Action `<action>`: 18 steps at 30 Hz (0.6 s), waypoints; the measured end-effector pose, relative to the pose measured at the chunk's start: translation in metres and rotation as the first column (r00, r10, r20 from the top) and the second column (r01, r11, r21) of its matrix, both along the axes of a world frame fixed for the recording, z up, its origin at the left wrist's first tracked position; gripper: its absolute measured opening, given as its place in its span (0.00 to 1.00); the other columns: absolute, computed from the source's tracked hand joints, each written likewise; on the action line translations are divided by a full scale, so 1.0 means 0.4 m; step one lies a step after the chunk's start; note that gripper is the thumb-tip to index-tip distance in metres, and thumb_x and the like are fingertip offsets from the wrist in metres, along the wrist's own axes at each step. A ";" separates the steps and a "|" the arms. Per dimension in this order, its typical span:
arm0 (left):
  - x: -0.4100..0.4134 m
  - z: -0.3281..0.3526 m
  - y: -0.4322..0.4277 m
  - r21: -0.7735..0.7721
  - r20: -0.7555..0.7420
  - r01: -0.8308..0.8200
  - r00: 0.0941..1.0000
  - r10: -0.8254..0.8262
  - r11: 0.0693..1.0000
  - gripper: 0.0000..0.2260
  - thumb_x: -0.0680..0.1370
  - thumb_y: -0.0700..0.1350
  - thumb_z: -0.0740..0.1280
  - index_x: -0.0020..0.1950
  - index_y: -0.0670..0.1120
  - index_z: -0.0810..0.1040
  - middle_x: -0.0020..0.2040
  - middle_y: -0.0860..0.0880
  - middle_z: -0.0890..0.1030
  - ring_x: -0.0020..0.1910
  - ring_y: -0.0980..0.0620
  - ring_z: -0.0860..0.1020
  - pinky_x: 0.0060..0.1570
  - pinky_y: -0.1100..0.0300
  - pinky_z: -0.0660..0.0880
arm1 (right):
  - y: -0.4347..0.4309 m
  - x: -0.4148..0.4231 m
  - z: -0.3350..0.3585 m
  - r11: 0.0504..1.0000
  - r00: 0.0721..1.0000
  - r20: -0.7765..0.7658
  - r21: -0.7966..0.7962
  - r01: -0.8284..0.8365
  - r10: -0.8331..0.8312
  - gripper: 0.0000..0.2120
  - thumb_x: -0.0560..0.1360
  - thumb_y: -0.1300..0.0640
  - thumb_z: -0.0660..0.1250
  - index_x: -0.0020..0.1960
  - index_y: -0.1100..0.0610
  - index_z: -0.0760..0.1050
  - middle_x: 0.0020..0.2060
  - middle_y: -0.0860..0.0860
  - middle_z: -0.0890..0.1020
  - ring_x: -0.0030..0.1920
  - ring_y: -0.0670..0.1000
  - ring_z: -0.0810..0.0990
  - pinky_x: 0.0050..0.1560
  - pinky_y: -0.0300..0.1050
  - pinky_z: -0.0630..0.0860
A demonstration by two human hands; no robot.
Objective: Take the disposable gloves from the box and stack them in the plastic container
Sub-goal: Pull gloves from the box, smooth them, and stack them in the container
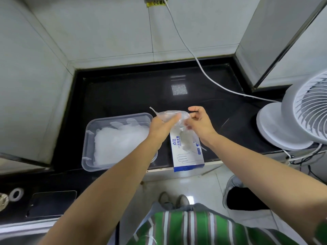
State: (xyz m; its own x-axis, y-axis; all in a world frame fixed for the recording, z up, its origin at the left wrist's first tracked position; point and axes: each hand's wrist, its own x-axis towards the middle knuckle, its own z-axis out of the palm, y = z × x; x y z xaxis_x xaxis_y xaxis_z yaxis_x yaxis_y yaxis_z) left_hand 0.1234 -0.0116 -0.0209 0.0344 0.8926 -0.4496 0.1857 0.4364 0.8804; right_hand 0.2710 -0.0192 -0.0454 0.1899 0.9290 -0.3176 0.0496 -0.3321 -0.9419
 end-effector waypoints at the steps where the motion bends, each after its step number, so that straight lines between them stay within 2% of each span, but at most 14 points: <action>1: -0.003 -0.009 0.001 0.040 -0.051 -0.022 0.998 0.024 0.999 0.12 0.76 0.50 0.71 0.54 0.44 0.79 0.47 0.49 0.82 0.50 0.50 0.81 0.49 0.58 0.77 | -0.001 -0.005 -0.001 0.999 0.998 -0.019 -0.002 -0.054 0.054 0.20 0.74 0.70 0.67 0.62 0.56 0.70 0.44 0.54 0.78 0.41 0.51 0.80 0.42 0.42 0.78; 2: -0.008 -0.014 0.003 0.063 -0.063 -0.069 0.995 0.073 0.996 0.09 0.76 0.45 0.71 0.53 0.42 0.79 0.47 0.47 0.82 0.50 0.48 0.81 0.49 0.57 0.78 | -0.002 -0.010 -0.001 0.991 0.990 -0.042 -0.010 -0.133 0.132 0.19 0.74 0.69 0.68 0.61 0.56 0.72 0.46 0.55 0.79 0.44 0.52 0.80 0.43 0.43 0.78; 4: -0.026 -0.001 0.006 0.103 -0.048 -0.135 0.989 0.140 0.985 0.08 0.77 0.40 0.67 0.53 0.39 0.79 0.48 0.44 0.82 0.47 0.49 0.81 0.45 0.61 0.78 | -0.005 -0.023 0.007 0.962 0.958 -0.111 -0.035 -0.271 0.266 0.14 0.77 0.62 0.66 0.62 0.57 0.74 0.52 0.54 0.80 0.50 0.51 0.81 0.48 0.44 0.78; 6: -0.048 0.025 0.002 0.119 -0.045 -0.145 0.987 0.151 0.982 0.06 0.78 0.39 0.64 0.53 0.40 0.77 0.50 0.43 0.81 0.43 0.53 0.79 0.41 0.65 0.75 | 0.001 -0.038 0.020 0.964 0.946 -0.223 -0.065 -0.256 0.236 0.16 0.80 0.53 0.61 0.65 0.59 0.74 0.53 0.54 0.79 0.52 0.52 0.80 0.51 0.45 0.78; 7: -0.061 0.038 0.000 0.113 -0.054 -0.130 0.989 0.137 0.985 0.07 0.79 0.40 0.63 0.54 0.39 0.77 0.52 0.40 0.80 0.43 0.51 0.78 0.42 0.63 0.74 | 0.010 -0.047 0.025 0.973 0.941 -0.289 -0.096 -0.212 0.177 0.20 0.81 0.49 0.57 0.67 0.60 0.73 0.54 0.55 0.79 0.51 0.53 0.79 0.51 0.46 0.77; 9: -0.086 0.055 -0.001 0.104 -0.020 -0.089 0.996 0.092 0.991 0.10 0.80 0.40 0.60 0.55 0.36 0.77 0.57 0.35 0.79 0.52 0.40 0.78 0.46 0.58 0.74 | 0.029 -0.057 0.029 0.960 0.918 -0.369 -0.171 -0.220 0.145 0.28 0.82 0.40 0.52 0.70 0.59 0.71 0.58 0.56 0.79 0.51 0.54 0.79 0.52 0.49 0.77; 11: -0.108 0.066 -0.011 0.076 0.035 -0.073 0.997 0.071 0.994 0.06 0.81 0.39 0.59 0.53 0.40 0.75 0.60 0.35 0.78 0.57 0.38 0.77 0.43 0.64 0.74 | 0.040 -0.065 0.026 0.910 0.885 -0.377 -0.196 -0.365 0.274 0.31 0.80 0.35 0.51 0.65 0.58 0.75 0.55 0.56 0.82 0.50 0.53 0.80 0.54 0.50 0.76; 13: -0.142 0.067 -0.019 0.039 0.065 -0.080 0.995 0.077 0.996 0.04 0.82 0.40 0.59 0.52 0.44 0.73 0.56 0.40 0.80 0.60 0.39 0.76 0.39 0.69 0.71 | 0.042 -0.084 0.026 0.852 0.827 -0.383 -0.162 -0.498 0.411 0.25 0.79 0.36 0.56 0.60 0.53 0.78 0.54 0.55 0.83 0.52 0.53 0.80 0.57 0.51 0.74; 15: -0.163 0.069 -0.005 0.004 0.025 -0.067 0.997 0.067 0.998 0.05 0.82 0.43 0.58 0.52 0.43 0.72 0.55 0.44 0.79 0.62 0.40 0.75 0.40 0.71 0.71 | 0.043 -0.103 0.027 0.856 0.827 -0.339 -0.102 -0.506 0.449 0.19 0.78 0.44 0.63 0.60 0.55 0.78 0.57 0.57 0.82 0.57 0.53 0.79 0.61 0.51 0.74; 17: -0.184 0.070 0.013 -0.126 -0.080 0.019 0.996 -0.029 0.992 0.17 0.80 0.56 0.56 0.61 0.46 0.71 0.67 0.40 0.73 0.63 0.45 0.73 0.55 0.66 0.71 | 0.049 -0.124 0.027 0.920 0.886 -0.275 -0.015 -0.391 0.373 0.13 0.79 0.53 0.66 0.56 0.61 0.81 0.51 0.58 0.83 0.55 0.53 0.80 0.64 0.52 0.73; 18: -0.207 0.060 0.019 -0.180 -0.170 -0.008 0.985 -0.023 0.984 0.24 0.77 0.63 0.57 0.65 0.49 0.70 0.68 0.42 0.72 0.63 0.47 0.72 0.60 0.60 0.69 | 0.053 -0.134 0.026 0.943 0.908 -0.262 0.029 -0.332 0.327 0.09 0.79 0.57 0.66 0.51 0.61 0.81 0.48 0.56 0.83 0.53 0.51 0.80 0.65 0.51 0.72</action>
